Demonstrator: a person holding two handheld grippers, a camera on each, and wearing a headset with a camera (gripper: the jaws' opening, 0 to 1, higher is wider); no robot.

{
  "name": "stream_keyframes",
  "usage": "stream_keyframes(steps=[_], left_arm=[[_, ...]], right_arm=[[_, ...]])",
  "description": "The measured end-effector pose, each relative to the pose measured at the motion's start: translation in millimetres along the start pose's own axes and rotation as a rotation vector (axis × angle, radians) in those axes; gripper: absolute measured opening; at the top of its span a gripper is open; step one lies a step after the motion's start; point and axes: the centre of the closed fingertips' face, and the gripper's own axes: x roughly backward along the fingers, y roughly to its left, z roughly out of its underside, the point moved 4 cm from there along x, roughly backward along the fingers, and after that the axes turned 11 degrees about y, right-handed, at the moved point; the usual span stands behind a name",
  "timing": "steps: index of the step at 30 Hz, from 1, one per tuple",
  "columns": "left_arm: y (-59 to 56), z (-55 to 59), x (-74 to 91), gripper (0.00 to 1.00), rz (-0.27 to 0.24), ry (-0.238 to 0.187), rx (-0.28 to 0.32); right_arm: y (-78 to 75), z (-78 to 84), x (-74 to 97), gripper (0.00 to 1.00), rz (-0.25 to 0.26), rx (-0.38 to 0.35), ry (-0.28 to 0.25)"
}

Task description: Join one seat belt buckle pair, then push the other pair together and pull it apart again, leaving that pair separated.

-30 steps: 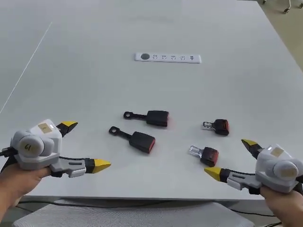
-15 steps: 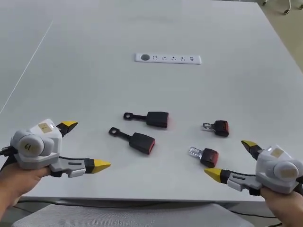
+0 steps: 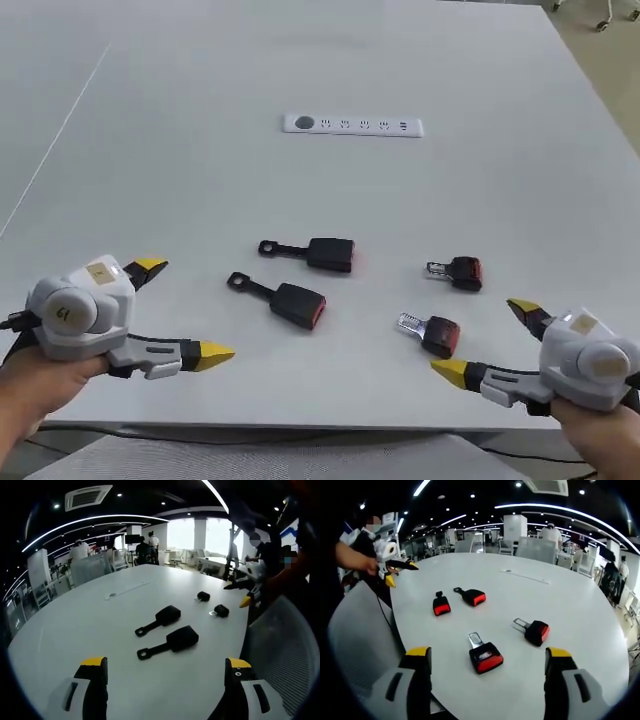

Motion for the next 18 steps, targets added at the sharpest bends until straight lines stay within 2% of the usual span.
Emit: stream_keyframes(steps=[18], left_arm=[[2.0,-7.7,-19.8,0.99,0.036,0.046,-0.081]], right_arm=[[1.4,0.9,-11.6,0.93,-0.046,0.035,0.032]])
